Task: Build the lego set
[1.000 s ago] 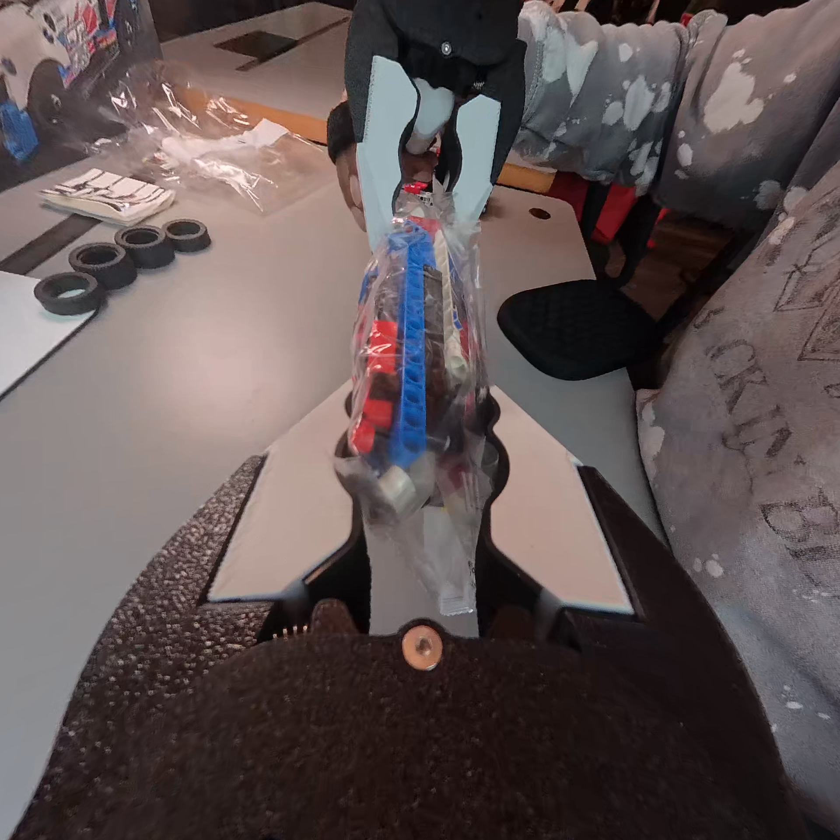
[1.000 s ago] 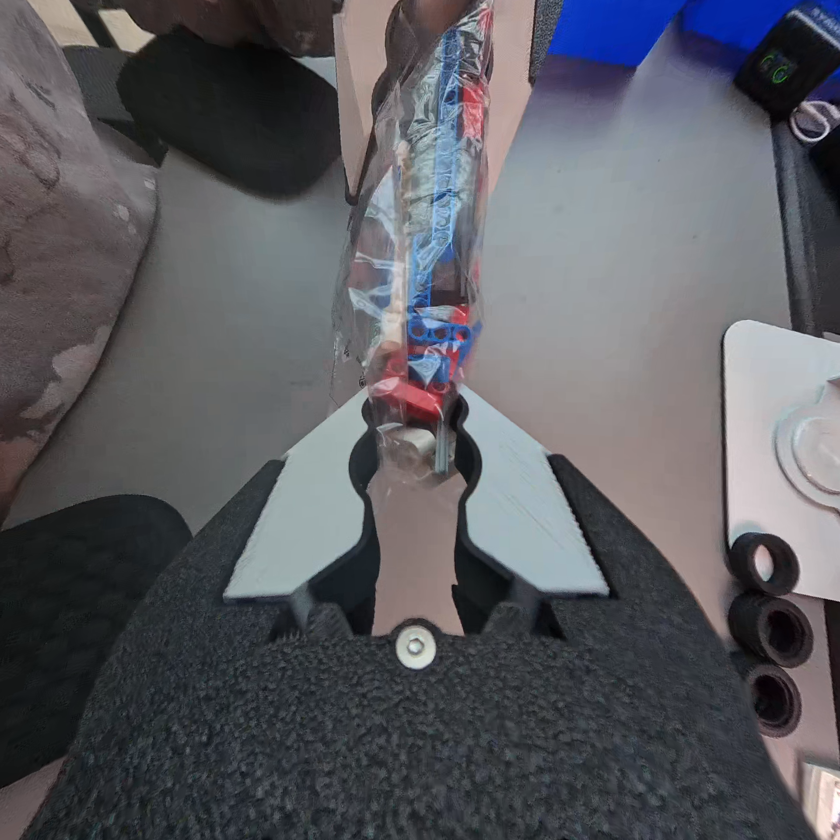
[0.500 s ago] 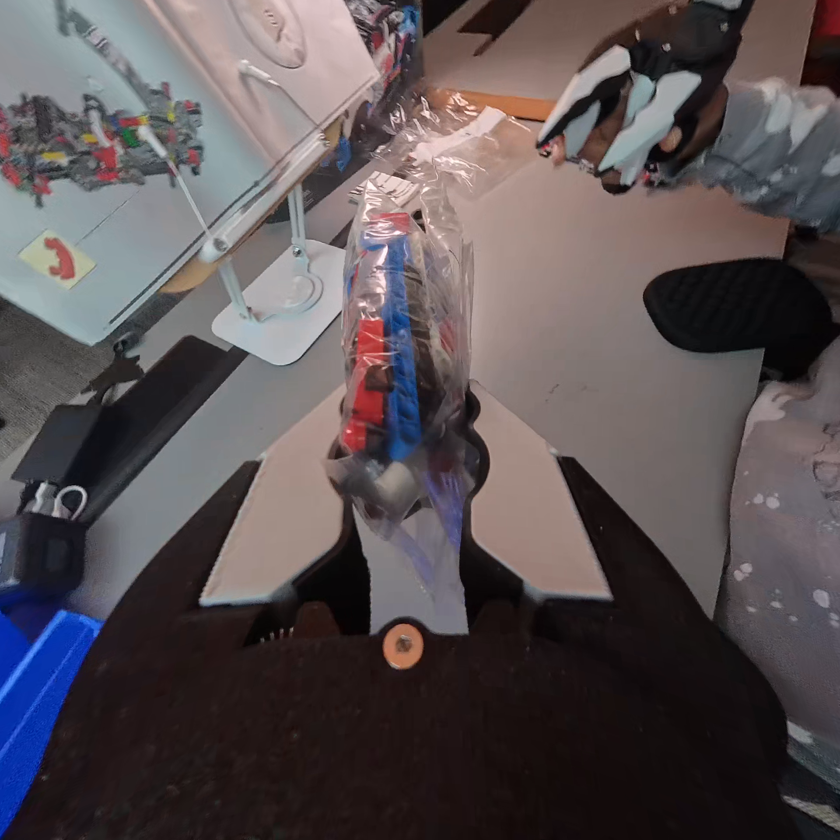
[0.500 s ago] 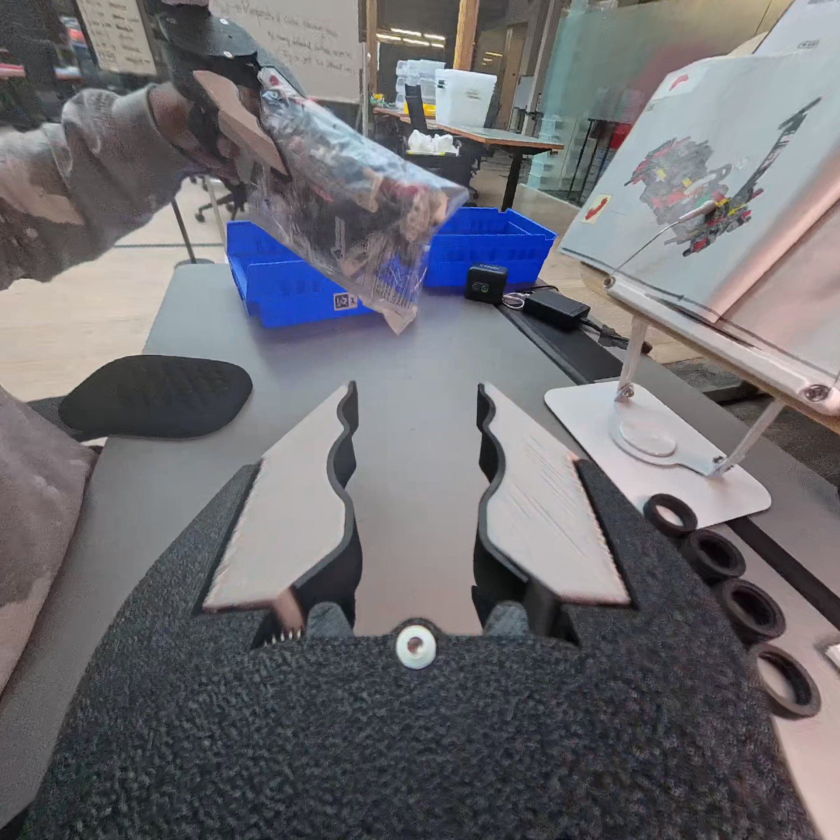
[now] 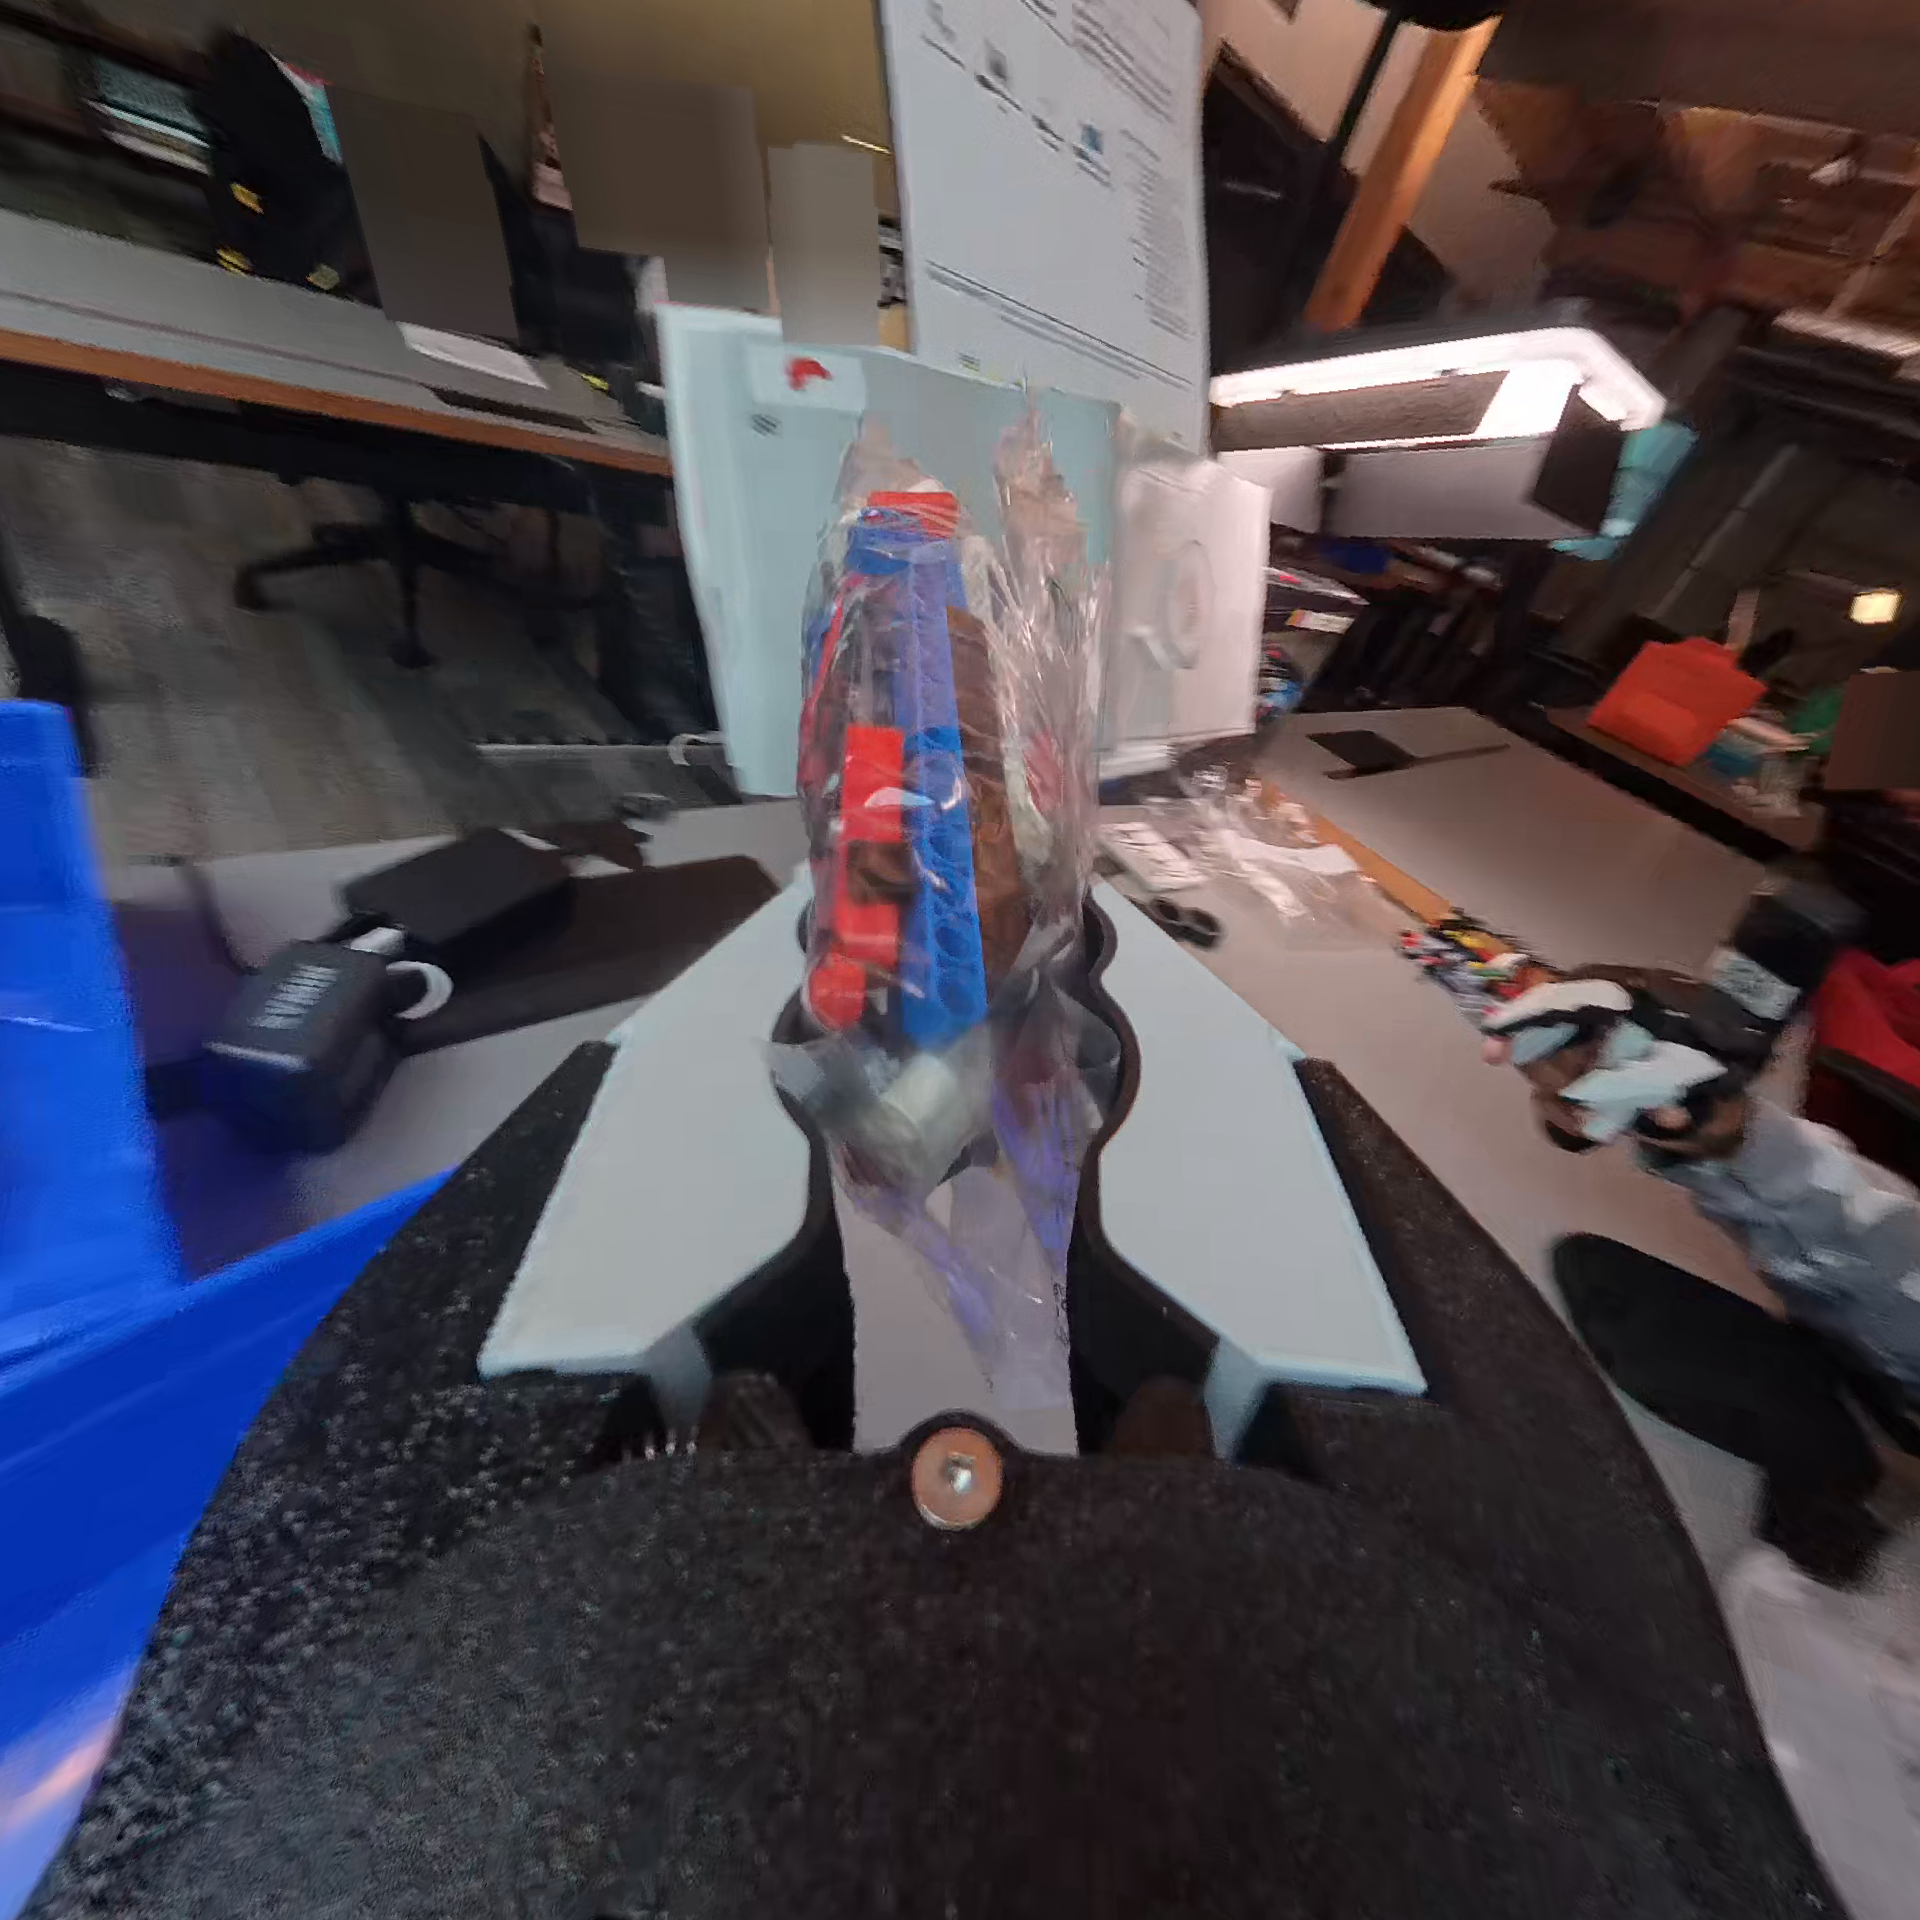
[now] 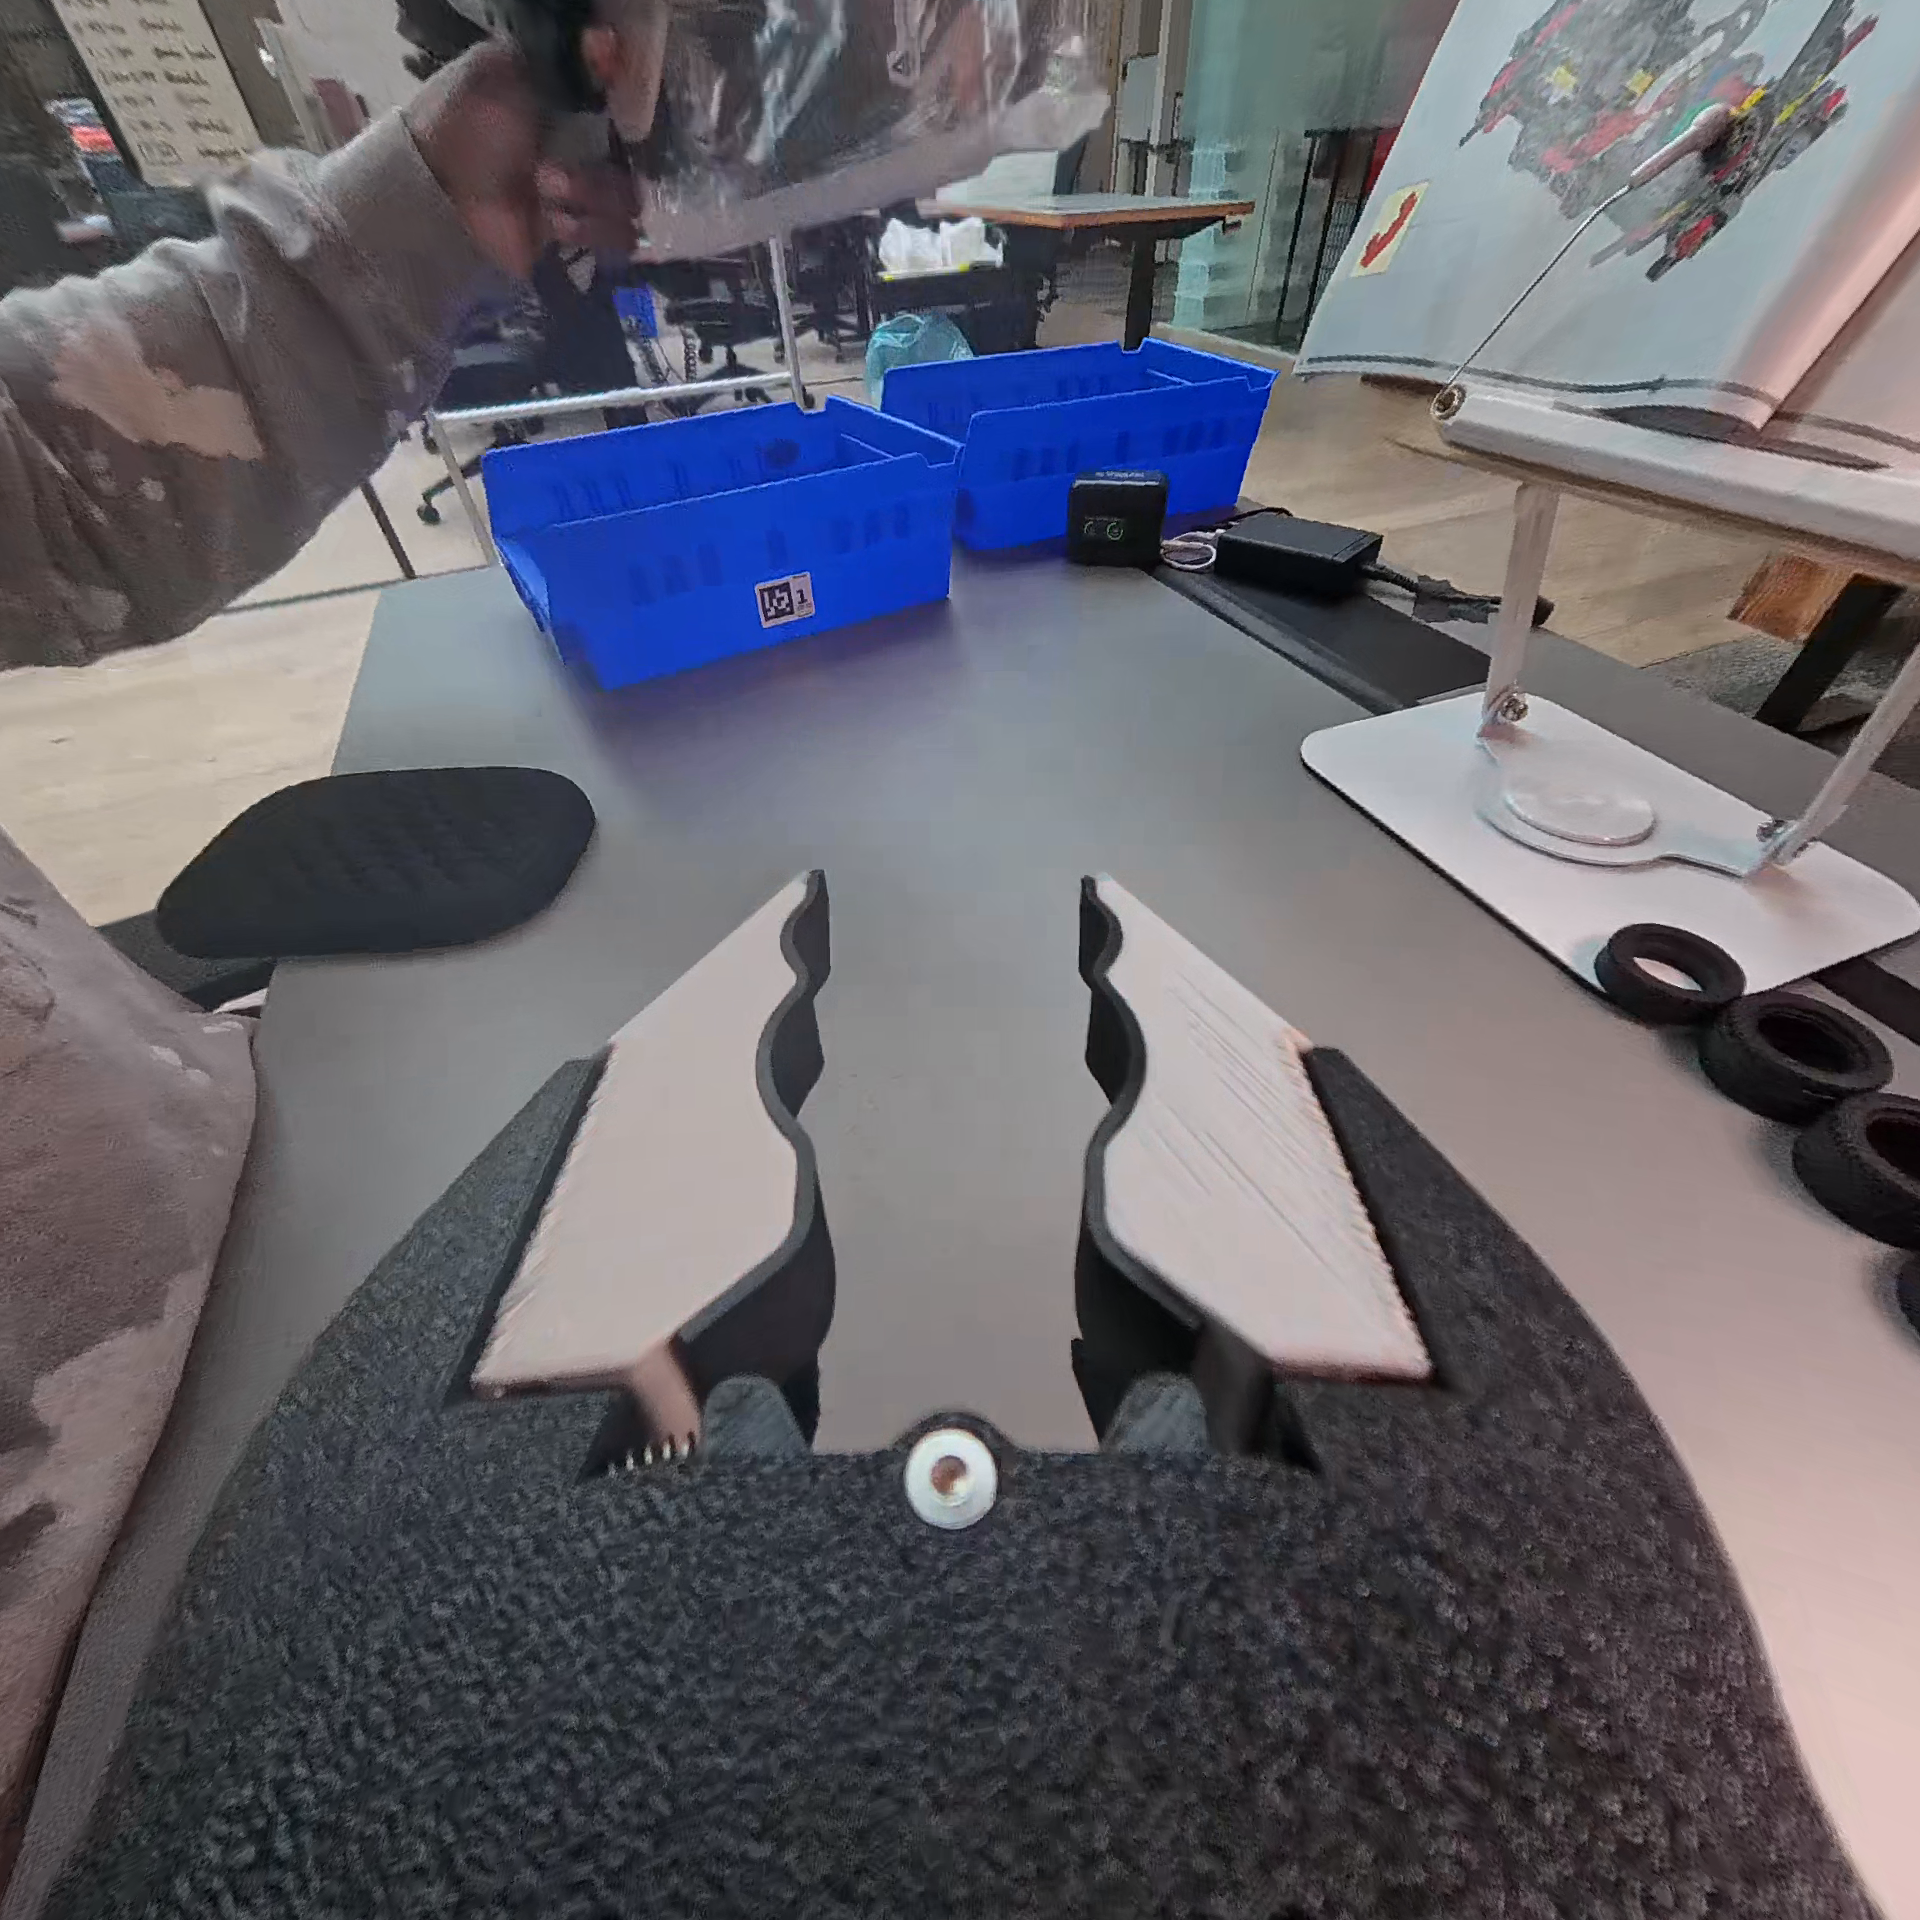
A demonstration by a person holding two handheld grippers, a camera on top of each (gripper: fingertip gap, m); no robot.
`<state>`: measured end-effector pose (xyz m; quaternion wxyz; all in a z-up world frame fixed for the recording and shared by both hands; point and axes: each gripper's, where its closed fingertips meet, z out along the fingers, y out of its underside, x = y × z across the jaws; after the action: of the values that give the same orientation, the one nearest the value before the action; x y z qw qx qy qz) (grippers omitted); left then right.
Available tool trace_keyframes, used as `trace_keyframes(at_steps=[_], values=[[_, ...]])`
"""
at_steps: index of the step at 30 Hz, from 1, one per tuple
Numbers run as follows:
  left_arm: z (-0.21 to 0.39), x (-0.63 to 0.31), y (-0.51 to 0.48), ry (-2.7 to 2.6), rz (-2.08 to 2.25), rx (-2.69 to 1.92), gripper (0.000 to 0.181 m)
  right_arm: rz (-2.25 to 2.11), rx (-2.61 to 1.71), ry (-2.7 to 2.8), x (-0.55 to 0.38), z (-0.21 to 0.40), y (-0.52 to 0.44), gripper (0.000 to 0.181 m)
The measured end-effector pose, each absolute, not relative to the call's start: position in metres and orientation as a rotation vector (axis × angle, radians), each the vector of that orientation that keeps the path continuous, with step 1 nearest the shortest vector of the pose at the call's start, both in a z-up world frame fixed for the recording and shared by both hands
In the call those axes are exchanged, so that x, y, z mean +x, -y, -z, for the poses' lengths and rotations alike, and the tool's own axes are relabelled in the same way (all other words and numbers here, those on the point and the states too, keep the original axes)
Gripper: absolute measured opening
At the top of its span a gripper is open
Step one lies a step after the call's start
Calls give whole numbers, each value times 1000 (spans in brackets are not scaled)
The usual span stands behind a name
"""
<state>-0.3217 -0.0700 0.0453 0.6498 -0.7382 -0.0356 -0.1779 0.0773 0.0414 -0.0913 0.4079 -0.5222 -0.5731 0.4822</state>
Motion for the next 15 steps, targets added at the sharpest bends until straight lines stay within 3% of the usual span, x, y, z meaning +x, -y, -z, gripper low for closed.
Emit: trace_keyframes(at_steps=[8, 15], values=[[-59, -515, 40, -120, -987, -1831, 43, -1206, -1425, 1375, 71, 112, -55, 45], [56, -617, -17, -603, -1625, -2017, 46, -1139, -1501, 1359, 58, 134, -64, 43]])
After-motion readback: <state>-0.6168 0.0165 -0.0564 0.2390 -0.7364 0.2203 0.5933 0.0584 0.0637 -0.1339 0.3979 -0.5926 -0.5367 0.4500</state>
